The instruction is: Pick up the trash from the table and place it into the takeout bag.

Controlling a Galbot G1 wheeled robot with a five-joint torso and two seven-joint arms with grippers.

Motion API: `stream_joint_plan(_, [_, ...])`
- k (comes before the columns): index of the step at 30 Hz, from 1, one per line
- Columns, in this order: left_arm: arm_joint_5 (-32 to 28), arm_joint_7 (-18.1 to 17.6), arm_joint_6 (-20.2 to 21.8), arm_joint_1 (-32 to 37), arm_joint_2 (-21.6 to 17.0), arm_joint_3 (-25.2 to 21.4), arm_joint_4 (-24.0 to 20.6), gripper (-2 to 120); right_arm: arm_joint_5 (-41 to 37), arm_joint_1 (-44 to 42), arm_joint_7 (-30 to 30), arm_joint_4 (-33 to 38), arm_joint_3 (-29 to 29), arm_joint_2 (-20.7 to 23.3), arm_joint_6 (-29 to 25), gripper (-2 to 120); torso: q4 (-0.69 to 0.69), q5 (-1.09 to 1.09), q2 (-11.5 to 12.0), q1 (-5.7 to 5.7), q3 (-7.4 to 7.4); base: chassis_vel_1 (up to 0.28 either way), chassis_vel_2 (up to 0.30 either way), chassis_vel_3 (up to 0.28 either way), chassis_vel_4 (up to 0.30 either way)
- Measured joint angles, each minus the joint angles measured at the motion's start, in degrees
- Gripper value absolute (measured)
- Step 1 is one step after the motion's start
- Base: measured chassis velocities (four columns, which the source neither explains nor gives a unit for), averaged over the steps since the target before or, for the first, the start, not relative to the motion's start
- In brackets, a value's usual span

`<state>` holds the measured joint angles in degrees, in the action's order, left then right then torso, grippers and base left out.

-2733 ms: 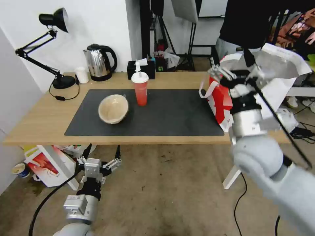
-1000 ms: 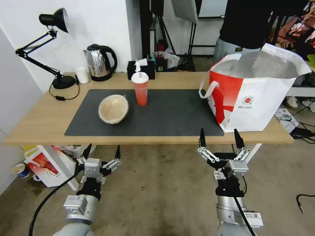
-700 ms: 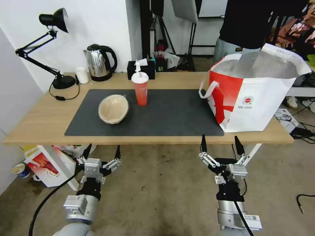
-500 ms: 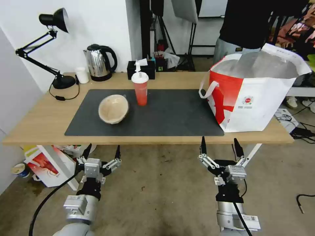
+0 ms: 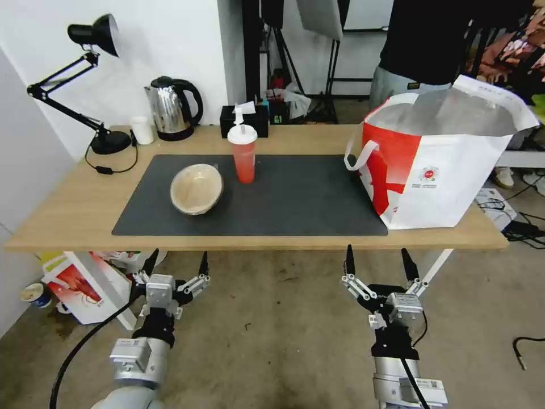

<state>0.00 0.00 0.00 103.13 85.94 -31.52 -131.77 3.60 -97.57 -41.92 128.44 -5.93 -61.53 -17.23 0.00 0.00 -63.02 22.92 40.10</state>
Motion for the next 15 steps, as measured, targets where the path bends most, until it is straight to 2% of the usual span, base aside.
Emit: stream_joint_plan(15, [0.0, 0.0, 0.0, 0.0, 0.0, 0.0, 0.0, 100, 1.0, 0.7, -0.4, -1.7, 0.5, -0.5, 0.2, 100, 0.0, 0.0, 0.0, 0.0, 0.0, 0.0, 0.0, 0.0, 0.0])
